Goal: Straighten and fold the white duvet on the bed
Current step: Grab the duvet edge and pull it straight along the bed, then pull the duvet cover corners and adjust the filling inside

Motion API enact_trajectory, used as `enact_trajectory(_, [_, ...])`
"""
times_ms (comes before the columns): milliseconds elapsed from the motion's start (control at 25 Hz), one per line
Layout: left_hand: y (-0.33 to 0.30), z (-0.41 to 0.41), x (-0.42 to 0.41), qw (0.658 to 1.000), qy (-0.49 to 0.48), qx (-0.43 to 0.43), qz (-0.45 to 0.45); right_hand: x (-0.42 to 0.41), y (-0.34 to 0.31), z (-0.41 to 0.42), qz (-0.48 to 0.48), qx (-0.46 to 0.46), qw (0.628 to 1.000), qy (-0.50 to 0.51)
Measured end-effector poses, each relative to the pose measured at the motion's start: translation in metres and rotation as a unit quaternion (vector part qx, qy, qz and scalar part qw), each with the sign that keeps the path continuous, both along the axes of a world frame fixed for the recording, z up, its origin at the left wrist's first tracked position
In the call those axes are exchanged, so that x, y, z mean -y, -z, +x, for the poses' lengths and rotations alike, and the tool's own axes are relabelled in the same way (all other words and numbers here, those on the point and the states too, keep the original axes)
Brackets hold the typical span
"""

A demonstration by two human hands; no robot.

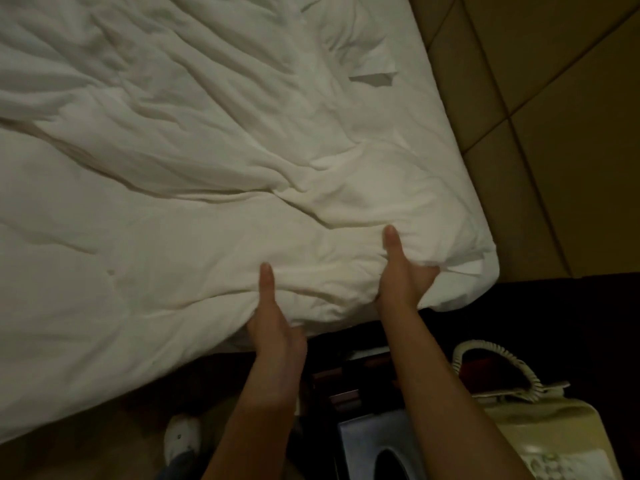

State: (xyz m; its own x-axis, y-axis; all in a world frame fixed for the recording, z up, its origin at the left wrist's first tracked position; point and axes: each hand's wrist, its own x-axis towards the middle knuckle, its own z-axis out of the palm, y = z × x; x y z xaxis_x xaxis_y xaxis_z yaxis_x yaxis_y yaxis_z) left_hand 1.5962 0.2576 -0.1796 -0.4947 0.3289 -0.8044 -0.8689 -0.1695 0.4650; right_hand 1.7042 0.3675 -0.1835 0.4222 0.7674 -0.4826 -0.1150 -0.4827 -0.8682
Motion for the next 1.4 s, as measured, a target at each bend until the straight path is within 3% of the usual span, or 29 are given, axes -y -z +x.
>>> enact_trajectory(160, [-0.017,0.004,-0.032,1.0,0.021,-0.01,0.011,-0.034,-0.033,0.011,0.098,0.047,0.991,-0.076])
enact_trajectory(320, [-0.036,0.042,-0.076,0.997,0.063,-0.02,-0.026,-0.038,-0.063,0.069,0.185,0.152,0.971,-0.013])
enact_trajectory(400, [-0.017,0.068,-0.079,0.991,0.118,-0.009,-0.053,-0.029,-0.043,0.101,0.134,0.178,0.975,0.004])
enact_trajectory(480, [0.0,0.085,-0.071,0.985,0.155,0.013,-0.077,-0.016,-0.008,0.121,0.019,0.188,0.982,-0.02])
enact_trajectory(600, [0.021,0.082,-0.052,0.977,0.178,-0.031,-0.113,0.01,0.027,0.117,-0.067,0.174,0.98,-0.072])
enact_trajectory(760, [-0.003,0.085,-0.023,0.974,0.197,-0.059,-0.092,0.033,0.024,0.094,-0.077,0.156,0.984,-0.044])
enact_trajectory(920, [-0.052,0.087,0.003,0.949,0.289,-0.065,-0.107,0.023,-0.001,0.095,0.006,0.264,0.963,-0.048])
enact_trajectory(1040, [-0.076,0.045,-0.018,0.944,0.264,-0.151,-0.131,-0.003,-0.037,0.068,0.075,0.231,0.965,-0.1])
enact_trajectory(1200, [-0.084,-0.038,-0.105,0.907,0.25,-0.3,-0.158,-0.049,-0.06,-0.004,0.132,0.127,0.968,-0.172])
enact_trajectory(1400, [-0.096,-0.165,-0.192,0.821,0.28,-0.482,-0.125,-0.118,-0.066,-0.098,0.148,0.107,0.954,-0.239])
